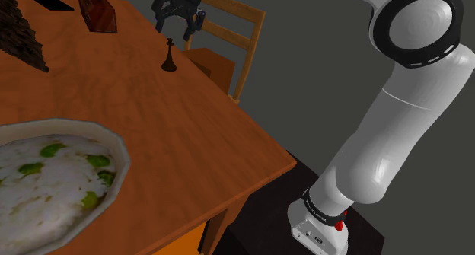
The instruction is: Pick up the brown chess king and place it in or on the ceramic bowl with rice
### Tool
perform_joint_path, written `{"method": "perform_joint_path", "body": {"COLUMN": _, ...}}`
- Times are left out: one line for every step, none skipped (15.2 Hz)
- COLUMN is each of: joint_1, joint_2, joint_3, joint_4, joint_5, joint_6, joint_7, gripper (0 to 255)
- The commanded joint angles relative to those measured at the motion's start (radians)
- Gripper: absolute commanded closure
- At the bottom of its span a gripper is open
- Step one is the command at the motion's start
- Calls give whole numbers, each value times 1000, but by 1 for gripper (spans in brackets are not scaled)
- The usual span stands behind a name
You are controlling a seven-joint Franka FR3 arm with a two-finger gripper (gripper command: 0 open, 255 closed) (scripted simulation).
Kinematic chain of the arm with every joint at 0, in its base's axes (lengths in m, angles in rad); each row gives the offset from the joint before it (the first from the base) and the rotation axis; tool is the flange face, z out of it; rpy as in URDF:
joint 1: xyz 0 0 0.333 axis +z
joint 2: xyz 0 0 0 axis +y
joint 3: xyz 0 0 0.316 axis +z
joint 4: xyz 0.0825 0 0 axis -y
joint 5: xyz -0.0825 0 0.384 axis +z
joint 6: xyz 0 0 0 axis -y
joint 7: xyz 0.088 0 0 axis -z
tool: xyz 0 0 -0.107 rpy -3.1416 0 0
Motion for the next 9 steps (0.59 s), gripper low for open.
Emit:
{"method": "perform_joint_path", "body": {"joint_1": 3, "joint_2": 4, "joint_3": 2, "joint_4": -19, "joint_5": 0, "joint_6": 24, "joint_7": 0, "gripper": 0}}
{"method": "perform_joint_path", "body": {"joint_1": 4, "joint_2": 7, "joint_3": 3, "joint_4": -29, "joint_5": 0, "joint_6": 37, "joint_7": 0, "gripper": 0}}
{"method": "perform_joint_path", "body": {"joint_1": 7, "joint_2": 11, "joint_3": 5, "joint_4": -44, "joint_5": 0, "joint_6": 56, "joint_7": -1, "gripper": 0}}
{"method": "perform_joint_path", "body": {"joint_1": 7, "joint_2": 11, "joint_3": 5, "joint_4": -44, "joint_5": 0, "joint_6": 56, "joint_7": -1, "gripper": 0}}
{"method": "perform_joint_path", "body": {"joint_1": 7, "joint_2": 11, "joint_3": 5, "joint_4": -44, "joint_5": 0, "joint_6": 56, "joint_7": -1, "gripper": 0}}
{"method": "perform_joint_path", "body": {"joint_1": 7, "joint_2": 11, "joint_3": 5, "joint_4": -44, "joint_5": 0, "joint_6": 56, "joint_7": -1, "gripper": 0}}
{"method": "perform_joint_path", "body": {"joint_1": 7, "joint_2": 11, "joint_3": 5, "joint_4": -44, "joint_5": 0, "joint_6": 56, "joint_7": -1, "gripper": 0}}
{"method": "perform_joint_path", "body": {"joint_1": 7, "joint_2": 11, "joint_3": 5, "joint_4": -44, "joint_5": 0, "joint_6": 56, "joint_7": -1, "gripper": 0}}
{"method": "perform_joint_path", "body": {"joint_1": 7, "joint_2": 11, "joint_3": 5, "joint_4": -44, "joint_5": 0, "joint_6": 56, "joint_7": -1, "gripper": 0}}
